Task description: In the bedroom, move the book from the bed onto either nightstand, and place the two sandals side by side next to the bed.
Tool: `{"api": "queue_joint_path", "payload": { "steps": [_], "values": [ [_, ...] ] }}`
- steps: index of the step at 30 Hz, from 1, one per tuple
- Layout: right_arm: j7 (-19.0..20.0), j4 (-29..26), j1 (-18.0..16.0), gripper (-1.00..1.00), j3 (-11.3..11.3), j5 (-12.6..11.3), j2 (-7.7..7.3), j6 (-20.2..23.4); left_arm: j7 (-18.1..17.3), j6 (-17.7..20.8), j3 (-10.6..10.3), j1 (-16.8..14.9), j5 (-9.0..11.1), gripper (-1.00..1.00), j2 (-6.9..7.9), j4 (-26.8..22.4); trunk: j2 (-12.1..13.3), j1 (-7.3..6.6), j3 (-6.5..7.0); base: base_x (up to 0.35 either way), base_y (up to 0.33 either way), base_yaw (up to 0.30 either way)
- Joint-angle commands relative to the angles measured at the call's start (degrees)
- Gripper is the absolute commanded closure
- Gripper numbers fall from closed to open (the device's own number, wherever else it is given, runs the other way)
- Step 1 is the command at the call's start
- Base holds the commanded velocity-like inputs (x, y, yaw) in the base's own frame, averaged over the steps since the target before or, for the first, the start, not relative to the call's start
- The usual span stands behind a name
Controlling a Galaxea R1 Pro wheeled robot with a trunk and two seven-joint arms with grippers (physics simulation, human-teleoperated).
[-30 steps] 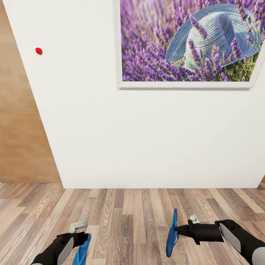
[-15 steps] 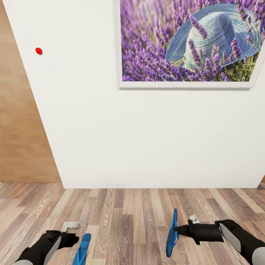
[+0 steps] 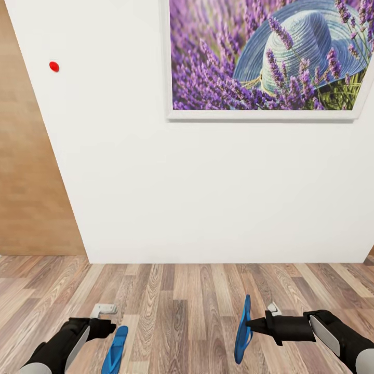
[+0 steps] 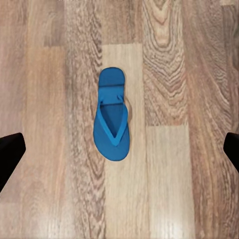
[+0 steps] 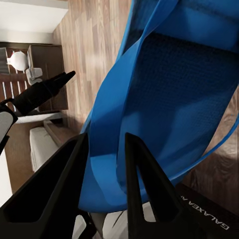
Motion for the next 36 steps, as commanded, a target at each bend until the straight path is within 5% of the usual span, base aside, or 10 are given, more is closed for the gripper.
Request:
{"api": "queue_joint_path", "payload": {
  "steps": [1,36],
  "values": [
    [0.14,0.00,-0.06,1.00,0.26,-0.45,-0.05,0.32,-0.06,0.29,-0.24,-0.02,0.08,-1.00,0.06,-0.13,-0.44,0.22,-0.24,0.000,0.000,0.000],
    [0.10,0.02,-0.05,1.00,0.28,-0.45,0.04,0.31,0.02,0.38,-0.24,-0.03,0.08,-1.00,-0.65,-2.03,-14.48,7.90,-6.53,0.000,0.000,0.000]
  ]
}}
